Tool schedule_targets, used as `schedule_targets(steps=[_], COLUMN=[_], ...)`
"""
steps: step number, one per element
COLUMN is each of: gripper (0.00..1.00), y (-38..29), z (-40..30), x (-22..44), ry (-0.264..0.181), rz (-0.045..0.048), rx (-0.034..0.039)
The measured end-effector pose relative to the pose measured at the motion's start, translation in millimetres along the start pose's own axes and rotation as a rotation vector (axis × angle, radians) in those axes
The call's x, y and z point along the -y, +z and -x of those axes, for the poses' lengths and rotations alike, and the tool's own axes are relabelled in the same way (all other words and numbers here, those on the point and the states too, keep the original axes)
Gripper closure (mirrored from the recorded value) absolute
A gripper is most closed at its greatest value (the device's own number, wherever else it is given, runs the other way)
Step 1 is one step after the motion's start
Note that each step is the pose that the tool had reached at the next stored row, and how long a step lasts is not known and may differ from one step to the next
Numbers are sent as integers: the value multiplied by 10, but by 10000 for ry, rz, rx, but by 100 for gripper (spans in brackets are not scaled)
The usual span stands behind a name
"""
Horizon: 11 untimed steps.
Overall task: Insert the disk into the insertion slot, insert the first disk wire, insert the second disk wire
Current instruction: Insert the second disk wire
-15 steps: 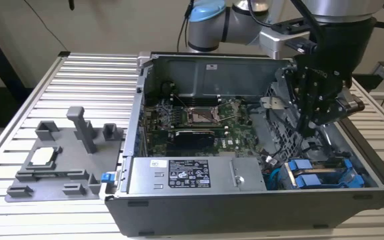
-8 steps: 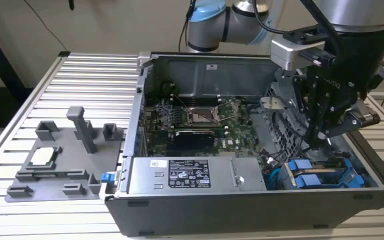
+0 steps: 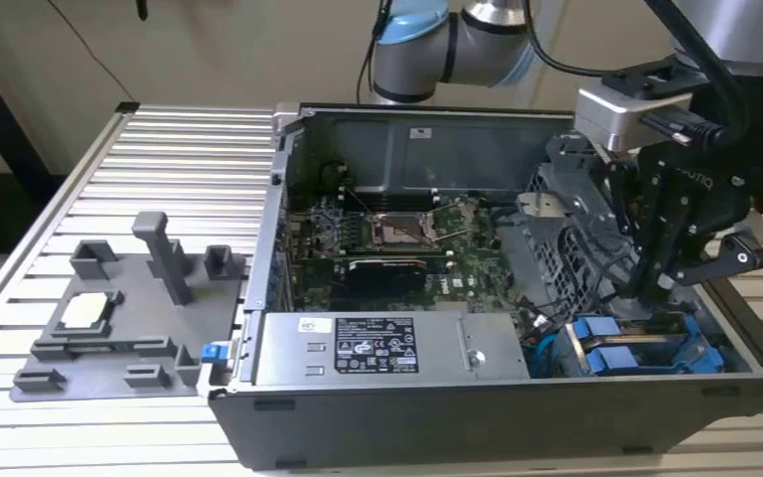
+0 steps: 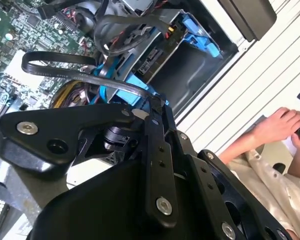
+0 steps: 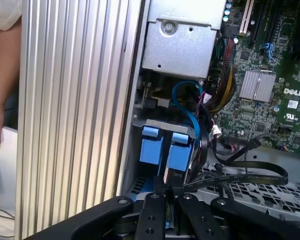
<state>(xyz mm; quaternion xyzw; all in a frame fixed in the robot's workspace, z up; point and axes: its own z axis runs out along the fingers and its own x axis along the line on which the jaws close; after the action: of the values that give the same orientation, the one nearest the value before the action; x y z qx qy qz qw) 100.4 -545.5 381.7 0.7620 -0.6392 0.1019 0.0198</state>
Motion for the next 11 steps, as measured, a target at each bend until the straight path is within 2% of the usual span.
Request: schedule_targets(steps=[2,8,9,10,11], gripper=[84,84,84,84,84], y=[7,7,6,7,8], z=[-21,-24,-25,-24,-23], x=[23,26,26,26,26], ry=[-6,-6,4,23,55], rz=[40,43,38,24,2], rx=[8,10,49,141,283])
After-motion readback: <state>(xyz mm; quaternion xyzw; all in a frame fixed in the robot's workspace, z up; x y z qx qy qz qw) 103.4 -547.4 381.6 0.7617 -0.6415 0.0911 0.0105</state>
